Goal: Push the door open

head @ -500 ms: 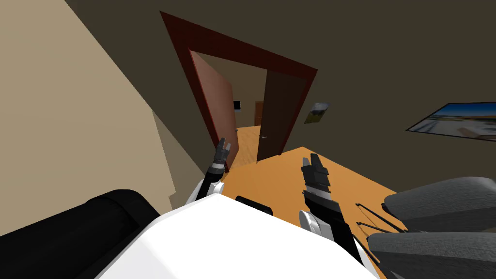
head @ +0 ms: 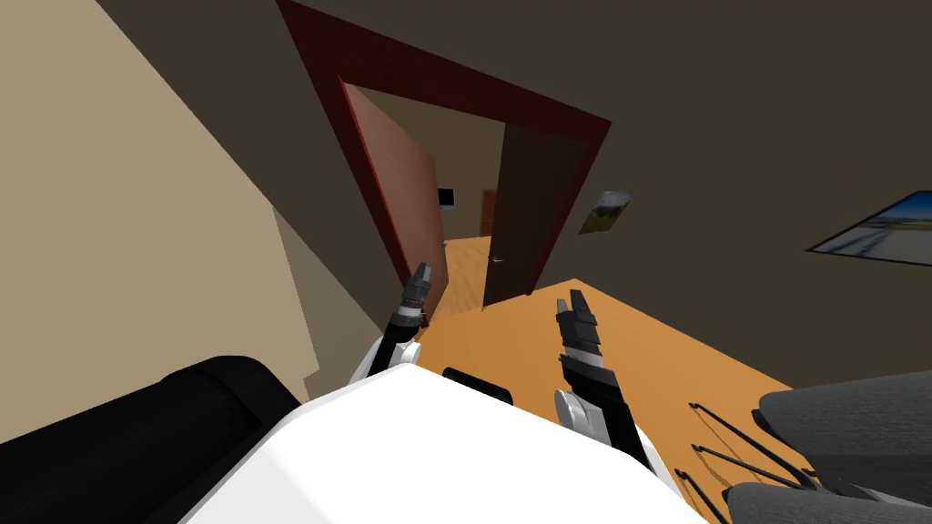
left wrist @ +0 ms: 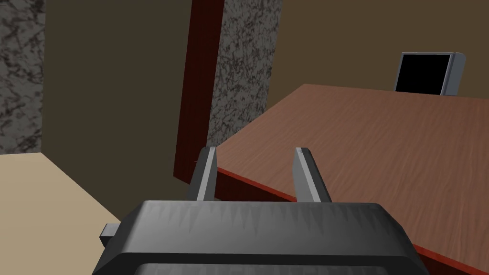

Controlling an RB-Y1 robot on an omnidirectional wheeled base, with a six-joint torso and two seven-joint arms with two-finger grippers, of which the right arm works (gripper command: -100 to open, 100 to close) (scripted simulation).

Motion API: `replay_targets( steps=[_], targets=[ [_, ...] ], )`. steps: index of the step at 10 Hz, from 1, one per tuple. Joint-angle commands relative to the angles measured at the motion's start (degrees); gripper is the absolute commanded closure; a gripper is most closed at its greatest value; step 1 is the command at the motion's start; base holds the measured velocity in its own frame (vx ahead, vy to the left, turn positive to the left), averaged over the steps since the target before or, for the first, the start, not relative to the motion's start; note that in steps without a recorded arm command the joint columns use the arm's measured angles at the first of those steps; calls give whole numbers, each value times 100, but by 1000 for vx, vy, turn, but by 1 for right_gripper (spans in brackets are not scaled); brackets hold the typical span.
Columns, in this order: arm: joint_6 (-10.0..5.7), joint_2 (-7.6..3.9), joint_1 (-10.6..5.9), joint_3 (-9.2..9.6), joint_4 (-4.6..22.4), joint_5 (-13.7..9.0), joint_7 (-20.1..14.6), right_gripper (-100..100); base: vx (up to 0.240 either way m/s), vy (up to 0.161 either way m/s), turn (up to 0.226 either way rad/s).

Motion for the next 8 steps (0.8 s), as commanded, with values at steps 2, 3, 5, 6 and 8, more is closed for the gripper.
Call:
replay_targets(
  steps=[2,3,5,6,8],
  targets=[
    [-95,-50,-93,25,282,0,-31,-100,115,-50,44],
    [-152,-78,-182,43,502,2,-52,-100,97,-37,59],
    [-210,-106,-272,60,722,4,-73,-100,109,-47,52],
    [-239,-119,-318,69,836,5,-84,-100,95,-28,37],
    [-306,-142,-422,89,1092,7,-108,-100,84,-34,50]
  ],
)
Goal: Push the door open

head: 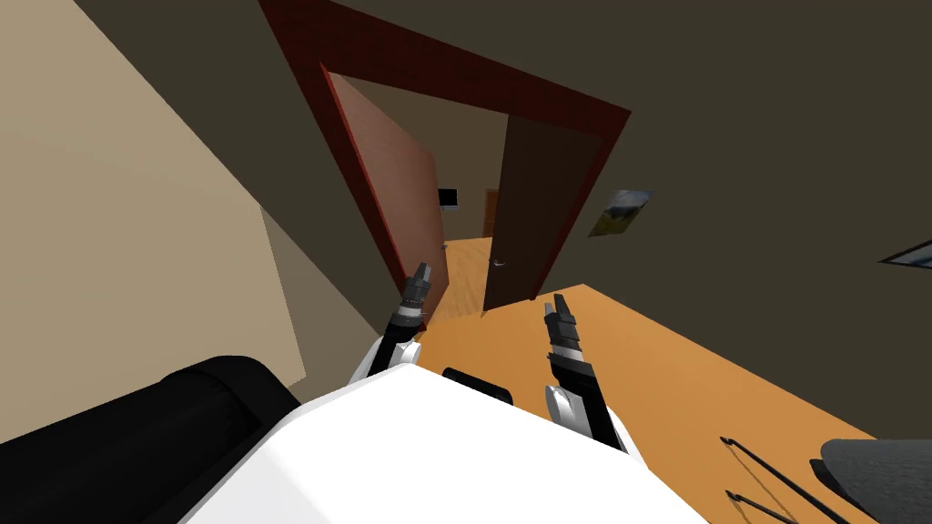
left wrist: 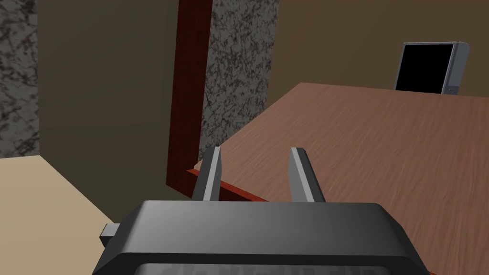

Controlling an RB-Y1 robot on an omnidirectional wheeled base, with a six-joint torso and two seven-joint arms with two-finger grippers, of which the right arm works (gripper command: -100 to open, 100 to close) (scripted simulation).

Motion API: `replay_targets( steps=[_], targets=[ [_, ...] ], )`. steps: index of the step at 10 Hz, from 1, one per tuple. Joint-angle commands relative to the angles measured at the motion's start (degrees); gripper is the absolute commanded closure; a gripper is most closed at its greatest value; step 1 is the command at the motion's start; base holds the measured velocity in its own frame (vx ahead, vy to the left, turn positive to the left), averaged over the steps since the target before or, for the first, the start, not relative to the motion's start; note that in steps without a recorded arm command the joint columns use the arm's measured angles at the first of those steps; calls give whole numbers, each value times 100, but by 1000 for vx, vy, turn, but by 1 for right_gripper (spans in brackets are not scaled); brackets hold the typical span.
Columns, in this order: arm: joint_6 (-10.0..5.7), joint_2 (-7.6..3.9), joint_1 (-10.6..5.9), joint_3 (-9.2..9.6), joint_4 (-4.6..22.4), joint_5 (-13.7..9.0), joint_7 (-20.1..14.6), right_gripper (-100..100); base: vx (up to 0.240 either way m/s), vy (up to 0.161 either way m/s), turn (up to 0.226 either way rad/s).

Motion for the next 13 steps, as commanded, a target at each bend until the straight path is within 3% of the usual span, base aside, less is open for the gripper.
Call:
replay_targets(
  steps=[1,13],
  targets=[
    [-70,-40,-97,-4,228,-10,-35,-100,98,-38,49],
    [-515,-119,-793,131,1943,3,-199,-100,94,-49,54]
  ],
)
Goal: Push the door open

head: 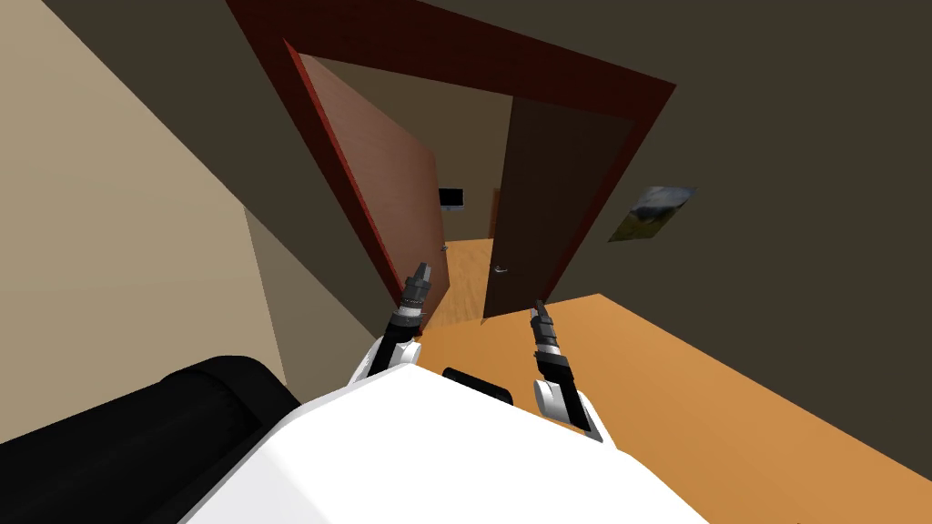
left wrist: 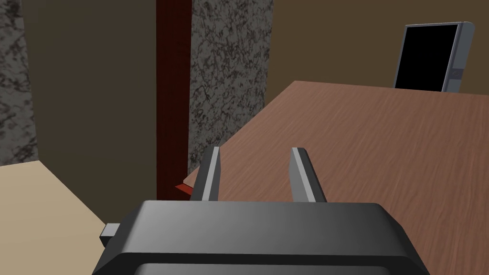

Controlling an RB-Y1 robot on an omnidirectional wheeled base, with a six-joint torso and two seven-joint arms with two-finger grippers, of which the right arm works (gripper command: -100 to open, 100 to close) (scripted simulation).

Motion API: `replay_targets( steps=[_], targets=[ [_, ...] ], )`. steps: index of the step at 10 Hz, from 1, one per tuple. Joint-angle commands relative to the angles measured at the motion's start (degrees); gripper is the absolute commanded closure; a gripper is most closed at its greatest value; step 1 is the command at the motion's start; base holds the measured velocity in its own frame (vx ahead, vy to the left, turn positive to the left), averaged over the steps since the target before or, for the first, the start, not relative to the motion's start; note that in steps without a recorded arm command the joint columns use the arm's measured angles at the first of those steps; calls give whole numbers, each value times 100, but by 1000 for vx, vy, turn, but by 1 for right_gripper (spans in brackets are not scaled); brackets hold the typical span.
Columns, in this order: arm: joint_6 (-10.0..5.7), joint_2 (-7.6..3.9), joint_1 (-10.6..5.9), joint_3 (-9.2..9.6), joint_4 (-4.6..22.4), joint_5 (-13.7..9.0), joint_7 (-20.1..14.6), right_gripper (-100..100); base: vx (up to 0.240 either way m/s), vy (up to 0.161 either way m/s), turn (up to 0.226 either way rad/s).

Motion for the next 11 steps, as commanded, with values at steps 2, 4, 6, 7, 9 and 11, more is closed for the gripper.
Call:
replay_targets(
  steps=[2,4,6,7,9,11],
  targets=[
    [-120,3,-169,32,423,3,-38,-100,92,-51,58],
    [-200,7,-294,56,732,6,-68,-100,110,-56,60],
    [-281,14,-420,80,1042,8,-98,-100,86,-58,56],
    [-321,22,-483,92,1178,9,-113,-100,97,-50,54],
    [-361,29,-546,104,1352,10,-127,-100,49,-35,33],
    [-442,45,-671,129,1661,13,-157,-100,69,-56,62]
  ],
)
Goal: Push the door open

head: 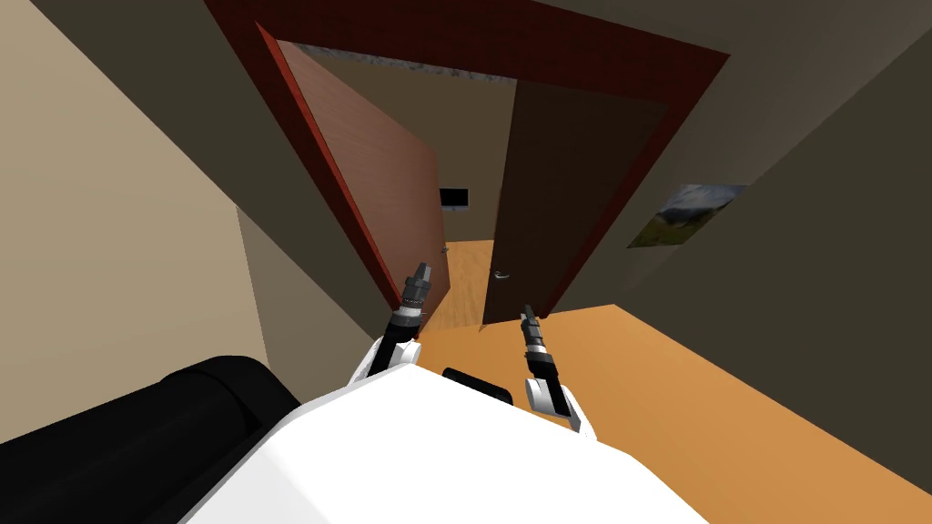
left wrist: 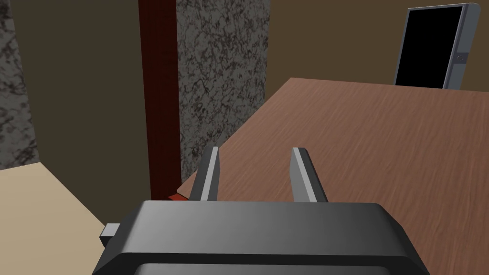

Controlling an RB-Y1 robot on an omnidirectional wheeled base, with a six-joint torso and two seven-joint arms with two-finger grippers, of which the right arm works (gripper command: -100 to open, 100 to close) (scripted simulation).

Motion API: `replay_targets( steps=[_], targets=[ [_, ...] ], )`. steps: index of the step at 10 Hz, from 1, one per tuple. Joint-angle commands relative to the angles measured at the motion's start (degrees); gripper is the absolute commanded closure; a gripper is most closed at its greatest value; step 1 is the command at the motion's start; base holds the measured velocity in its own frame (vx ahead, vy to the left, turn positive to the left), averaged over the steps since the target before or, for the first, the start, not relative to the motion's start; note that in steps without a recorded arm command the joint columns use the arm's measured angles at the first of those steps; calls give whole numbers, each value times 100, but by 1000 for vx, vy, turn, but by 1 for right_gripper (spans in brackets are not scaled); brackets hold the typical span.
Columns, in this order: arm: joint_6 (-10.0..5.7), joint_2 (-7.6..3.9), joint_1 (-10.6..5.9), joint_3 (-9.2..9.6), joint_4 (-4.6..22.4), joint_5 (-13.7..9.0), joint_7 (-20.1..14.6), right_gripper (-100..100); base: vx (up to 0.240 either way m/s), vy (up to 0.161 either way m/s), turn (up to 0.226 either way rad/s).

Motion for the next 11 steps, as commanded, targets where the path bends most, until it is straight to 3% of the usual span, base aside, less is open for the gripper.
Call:
replay_targets(
  steps=[1,2,11],
  targets=[
    [-70,4,-123,12,273,-3,-32,-100,93,-49,53],
    [-70,4,-123,12,273,-3,-32,-100,59,-41,19],
    [-412,146,-656,115,1588,7,-158,-100,82,-59,54]
  ],
)
